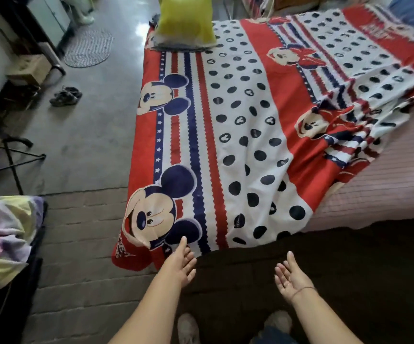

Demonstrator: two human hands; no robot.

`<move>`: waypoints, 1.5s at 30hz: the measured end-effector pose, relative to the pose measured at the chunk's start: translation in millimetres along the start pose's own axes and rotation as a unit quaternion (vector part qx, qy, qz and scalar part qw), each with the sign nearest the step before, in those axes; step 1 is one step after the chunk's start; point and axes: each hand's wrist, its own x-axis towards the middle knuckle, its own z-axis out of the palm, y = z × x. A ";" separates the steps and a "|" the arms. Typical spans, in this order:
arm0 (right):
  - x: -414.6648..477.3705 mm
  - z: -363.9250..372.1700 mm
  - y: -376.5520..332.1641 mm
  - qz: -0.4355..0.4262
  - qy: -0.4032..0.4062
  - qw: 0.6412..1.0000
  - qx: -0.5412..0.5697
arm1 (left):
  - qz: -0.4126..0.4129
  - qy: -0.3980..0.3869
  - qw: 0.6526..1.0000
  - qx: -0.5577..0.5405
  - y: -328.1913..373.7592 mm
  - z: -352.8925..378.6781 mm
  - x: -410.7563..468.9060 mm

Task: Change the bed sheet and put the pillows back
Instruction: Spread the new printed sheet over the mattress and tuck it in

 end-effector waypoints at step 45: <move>249.9 -170.7 -791.7 -0.150 -0.006 0.980 0.134 | -0.028 -0.167 0.975 0.147 -49.3 904.8 82.9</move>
